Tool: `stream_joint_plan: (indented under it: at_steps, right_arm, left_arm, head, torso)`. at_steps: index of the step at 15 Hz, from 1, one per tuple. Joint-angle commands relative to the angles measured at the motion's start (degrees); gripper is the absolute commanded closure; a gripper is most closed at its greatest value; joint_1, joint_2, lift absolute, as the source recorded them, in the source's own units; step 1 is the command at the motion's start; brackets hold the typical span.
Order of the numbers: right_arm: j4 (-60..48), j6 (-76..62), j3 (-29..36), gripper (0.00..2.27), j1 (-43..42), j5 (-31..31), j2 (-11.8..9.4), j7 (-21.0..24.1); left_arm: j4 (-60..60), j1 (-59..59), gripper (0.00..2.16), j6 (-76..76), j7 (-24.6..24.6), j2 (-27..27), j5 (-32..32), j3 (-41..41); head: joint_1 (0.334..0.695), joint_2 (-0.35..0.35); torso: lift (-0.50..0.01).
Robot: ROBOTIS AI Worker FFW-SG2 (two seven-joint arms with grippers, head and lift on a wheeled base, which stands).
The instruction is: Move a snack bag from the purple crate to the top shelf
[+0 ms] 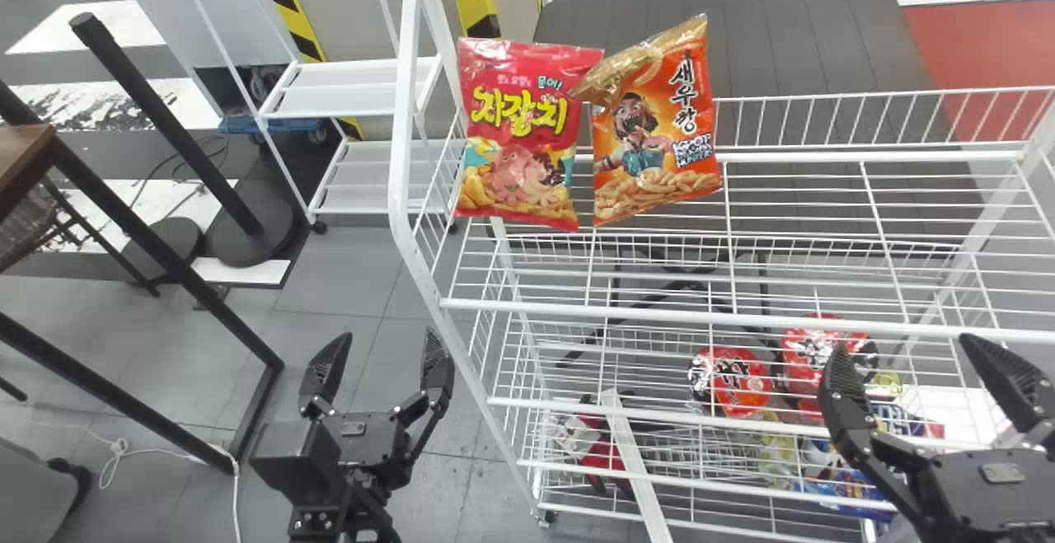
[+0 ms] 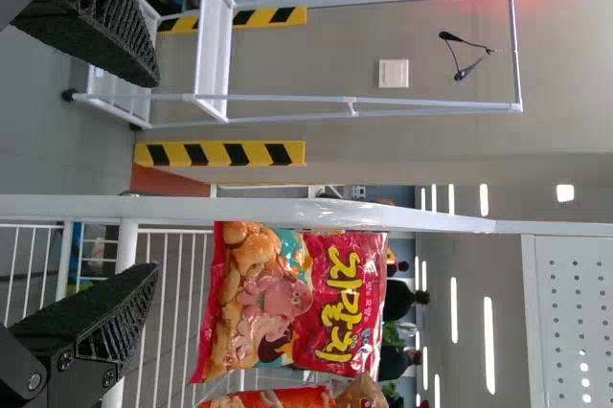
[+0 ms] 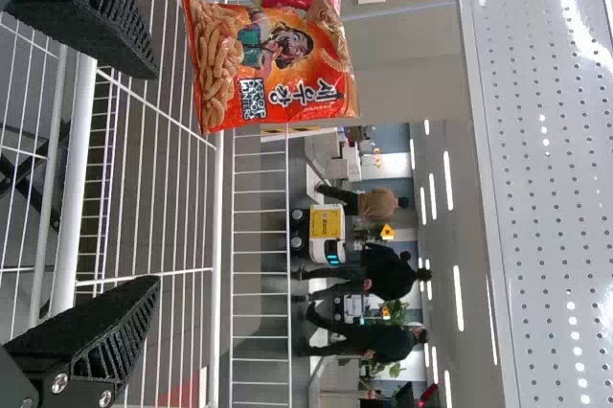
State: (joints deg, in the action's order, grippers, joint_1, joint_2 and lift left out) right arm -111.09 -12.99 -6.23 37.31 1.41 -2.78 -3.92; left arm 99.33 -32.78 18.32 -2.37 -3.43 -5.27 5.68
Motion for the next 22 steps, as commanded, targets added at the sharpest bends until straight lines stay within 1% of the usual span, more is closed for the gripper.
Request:
stream_joint_plan:
  at_steps: [1,22]
  right_arm:
    - [0.0,0.1,0.0,0.05,0.0,0.0,0.1,0.1]
    - [-1.0,1.5,-0.5,0.05,0.1,-0.5,0.0,0.1]
  left_arm:
    - [0.0,0.0,0.15,0.0,0.0,0.0,0.0,-0.1]
    - [0.4,-0.8,0.15,0.5,-0.3,0.1,0.4,-0.1]
  head:
    - [0.695,0.222]
    - [0.695,0.231]
  torso:
    - [0.0]
    - [0.0]
